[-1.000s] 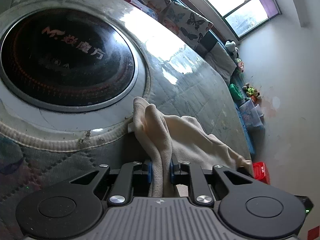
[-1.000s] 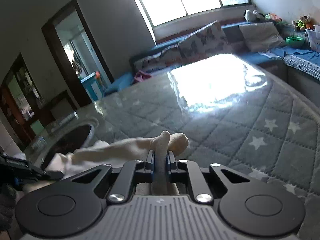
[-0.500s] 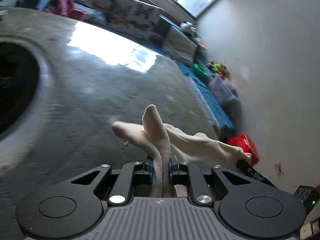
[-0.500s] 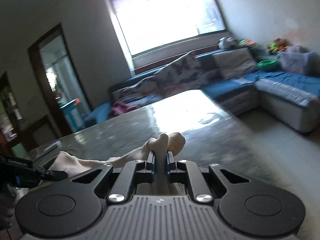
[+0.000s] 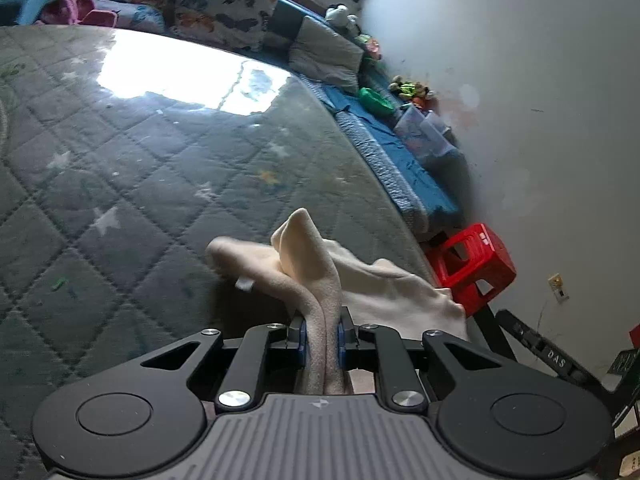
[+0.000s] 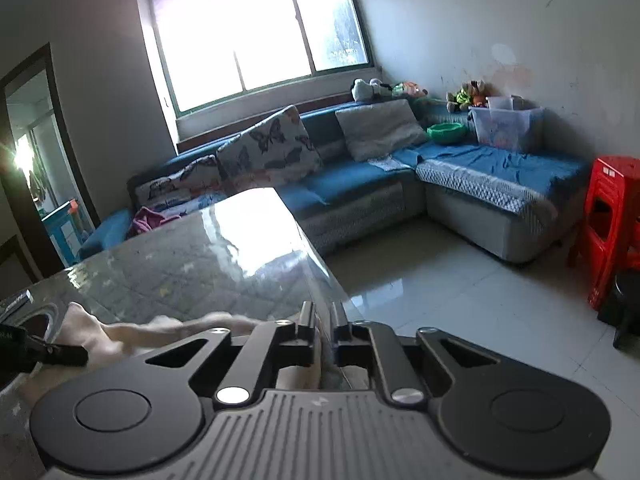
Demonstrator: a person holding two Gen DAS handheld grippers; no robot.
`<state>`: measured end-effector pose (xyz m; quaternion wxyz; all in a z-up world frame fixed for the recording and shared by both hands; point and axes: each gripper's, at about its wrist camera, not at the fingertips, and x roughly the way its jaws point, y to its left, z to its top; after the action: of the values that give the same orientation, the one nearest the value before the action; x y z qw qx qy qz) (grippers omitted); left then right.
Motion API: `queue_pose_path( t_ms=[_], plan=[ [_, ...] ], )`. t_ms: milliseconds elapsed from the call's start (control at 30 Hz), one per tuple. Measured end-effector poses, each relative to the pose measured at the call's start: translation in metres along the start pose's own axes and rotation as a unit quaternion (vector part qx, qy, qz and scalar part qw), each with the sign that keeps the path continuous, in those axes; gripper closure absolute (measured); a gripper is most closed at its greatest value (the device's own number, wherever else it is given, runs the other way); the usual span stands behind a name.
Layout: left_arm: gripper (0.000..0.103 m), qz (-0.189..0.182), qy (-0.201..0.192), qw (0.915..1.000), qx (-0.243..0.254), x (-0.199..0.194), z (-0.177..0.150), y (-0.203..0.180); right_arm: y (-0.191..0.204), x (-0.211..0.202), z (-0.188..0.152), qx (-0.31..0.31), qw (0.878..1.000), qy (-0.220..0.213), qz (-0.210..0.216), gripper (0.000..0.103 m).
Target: Fold clothes
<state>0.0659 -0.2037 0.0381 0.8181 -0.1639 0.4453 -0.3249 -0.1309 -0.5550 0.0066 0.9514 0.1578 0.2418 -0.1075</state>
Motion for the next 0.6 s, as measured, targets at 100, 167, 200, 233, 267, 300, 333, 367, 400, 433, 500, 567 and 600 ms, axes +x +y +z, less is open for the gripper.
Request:
queue_pose_path(
  t_ms=[100, 167, 200, 233, 267, 300, 333, 367, 400, 433, 500, 567, 600],
  plan=[
    [0.087, 0.009, 0.005, 0.9999, -0.004, 0.000, 0.001, 0.006, 0.000, 0.015, -0.008, 0.008, 1.000, 0.020, 0.020, 0.078],
    [0.087, 0.013, 0.007, 0.9999, -0.004, 0.000, 0.000, 0.008, -0.001, 0.026, -0.015, 0.015, 0.999, 0.030, 0.028, 0.076],
    [0.087, 0.015, 0.008, 0.9998, -0.004, 0.000, 0.000, 0.009, -0.002, 0.031, -0.018, 0.022, 0.999, 0.033, 0.030, 0.076],
    [0.087, 0.017, 0.009, 0.9998, -0.006, 0.000, -0.001, 0.010, -0.003, 0.036, -0.020, 0.029, 0.998, 0.037, 0.033, 0.076],
    [0.087, 0.019, 0.010, 0.9997, -0.007, 0.000, -0.001, 0.011, -0.004, 0.041, -0.022, 0.035, 0.998, 0.041, 0.035, 0.075],
    [0.087, 0.020, 0.011, 0.9997, -0.007, 0.000, -0.001, 0.012, -0.005, 0.044, -0.025, 0.039, 0.998, 0.042, 0.038, 0.076],
    [0.087, 0.022, 0.013, 0.9997, -0.007, 0.000, -0.002, 0.013, -0.005, 0.044, -0.028, 0.040, 0.998, 0.040, 0.042, 0.082],
    [0.087, 0.023, 0.014, 0.9996, -0.007, 0.001, -0.002, 0.013, -0.004, 0.044, -0.029, 0.041, 0.997, 0.039, 0.045, 0.095],
    [0.087, 0.022, 0.015, 0.9996, -0.006, 0.002, -0.001, 0.012, -0.003, 0.042, -0.030, 0.039, 0.997, 0.036, 0.046, 0.095],
    [0.087, 0.020, 0.015, 0.9997, -0.005, 0.003, -0.001, 0.011, 0.000, 0.039, -0.029, 0.032, 0.998, 0.032, 0.042, 0.096],
    [0.087, 0.009, 0.016, 0.9998, -0.001, 0.006, 0.001, 0.006, 0.006, 0.033, -0.025, 0.010, 1.000, 0.016, 0.024, 0.096],
    [0.087, -0.001, 0.020, 0.9998, 0.008, 0.010, 0.001, -0.003, 0.009, 0.025, -0.020, -0.003, 1.000, 0.003, 0.004, 0.096],
    [0.087, -0.004, 0.022, 0.9996, 0.015, 0.013, 0.001, -0.007, 0.007, 0.025, -0.018, -0.005, 1.000, 0.003, -0.004, 0.096]
  ],
)
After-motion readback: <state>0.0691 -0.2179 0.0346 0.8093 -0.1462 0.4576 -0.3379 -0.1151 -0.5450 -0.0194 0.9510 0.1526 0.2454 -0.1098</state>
